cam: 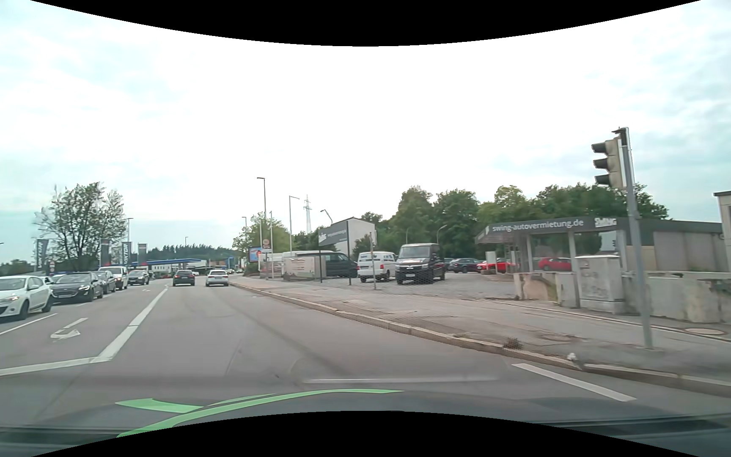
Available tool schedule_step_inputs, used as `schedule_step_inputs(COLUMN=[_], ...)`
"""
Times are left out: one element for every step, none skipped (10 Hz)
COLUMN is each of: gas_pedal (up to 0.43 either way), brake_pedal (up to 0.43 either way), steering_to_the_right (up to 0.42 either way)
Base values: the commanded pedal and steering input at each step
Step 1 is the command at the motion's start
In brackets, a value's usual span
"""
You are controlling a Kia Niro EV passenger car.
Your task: Follow the waypoints while adhering to traffic rules and regulations
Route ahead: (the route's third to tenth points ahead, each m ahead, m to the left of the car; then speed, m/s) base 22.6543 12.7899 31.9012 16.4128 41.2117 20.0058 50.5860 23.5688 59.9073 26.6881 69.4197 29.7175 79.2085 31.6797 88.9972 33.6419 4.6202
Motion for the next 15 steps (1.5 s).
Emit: schedule_step_inputs(gas_pedal=[0.150, 0.150, 0.150, 0.150, 0.150, 0.150, 0.150, 0.150, 0.150, 0.150, 0.150, 0.150, 0.150, 0.157, 0.169], brake_pedal=[0.000, 0.000, 0.000, 0.000, 0.000, 0.000, 0.000, 0.000, 0.000, 0.000, 0.000, 0.000, 0.000, 0.000, 0.000], steering_to_the_right=[-0.352, -0.318, -0.286, -0.264, -0.242, -0.218, -0.197, -0.181, -0.166, -0.157, -0.148, -0.138, -0.128, -0.115, -0.095])
